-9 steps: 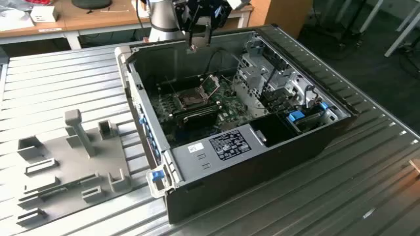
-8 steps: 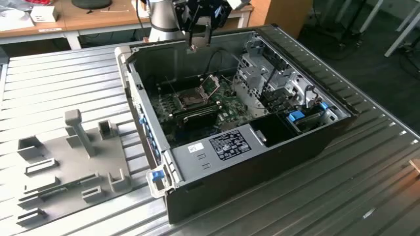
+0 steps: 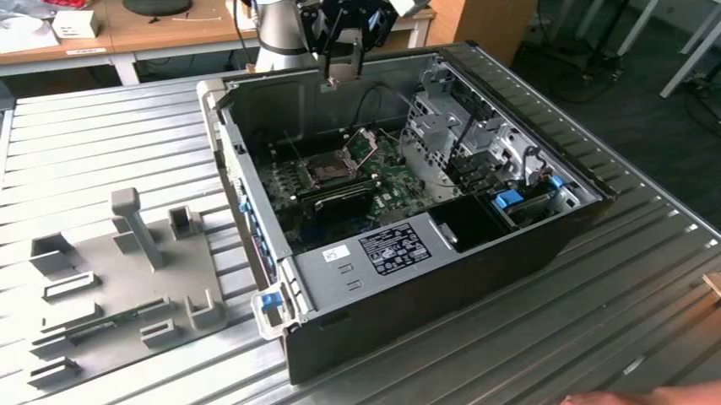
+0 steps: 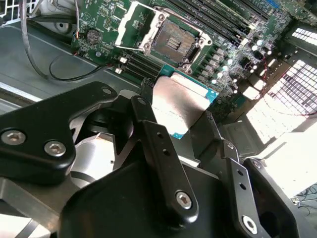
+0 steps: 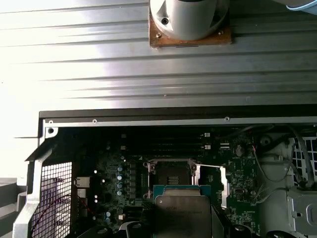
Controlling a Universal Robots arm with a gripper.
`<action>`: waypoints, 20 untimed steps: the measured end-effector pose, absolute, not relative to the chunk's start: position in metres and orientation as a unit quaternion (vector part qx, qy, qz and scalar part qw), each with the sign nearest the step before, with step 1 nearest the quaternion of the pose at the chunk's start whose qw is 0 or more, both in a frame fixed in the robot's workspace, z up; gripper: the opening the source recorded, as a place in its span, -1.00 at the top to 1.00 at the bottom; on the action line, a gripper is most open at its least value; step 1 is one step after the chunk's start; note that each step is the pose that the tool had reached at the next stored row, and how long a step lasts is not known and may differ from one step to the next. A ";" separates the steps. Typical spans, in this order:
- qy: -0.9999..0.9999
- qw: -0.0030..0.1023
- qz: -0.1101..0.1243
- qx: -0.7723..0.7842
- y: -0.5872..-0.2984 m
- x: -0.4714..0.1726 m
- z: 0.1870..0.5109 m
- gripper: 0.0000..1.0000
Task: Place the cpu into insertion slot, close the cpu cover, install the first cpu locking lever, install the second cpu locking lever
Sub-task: 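Place the cpu into insertion slot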
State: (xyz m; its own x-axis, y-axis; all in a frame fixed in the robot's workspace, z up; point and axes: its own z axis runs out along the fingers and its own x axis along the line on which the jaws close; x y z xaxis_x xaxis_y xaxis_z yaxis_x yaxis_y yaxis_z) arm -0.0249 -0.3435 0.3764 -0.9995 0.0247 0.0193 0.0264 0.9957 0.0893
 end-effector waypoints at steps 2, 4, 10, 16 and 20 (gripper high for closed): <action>-0.999 0.009 -0.045 -0.013 -0.343 -0.025 0.376 -0.08; -0.999 0.009 -0.045 -0.013 -0.344 -0.025 0.375 -0.08; -0.999 0.009 -0.045 -0.013 -0.343 -0.025 0.369 -0.08; -0.999 0.009 -0.045 -0.013 -0.343 -0.025 0.366 -0.08; -0.999 0.009 -0.045 -0.013 -0.343 -0.025 0.365 -0.08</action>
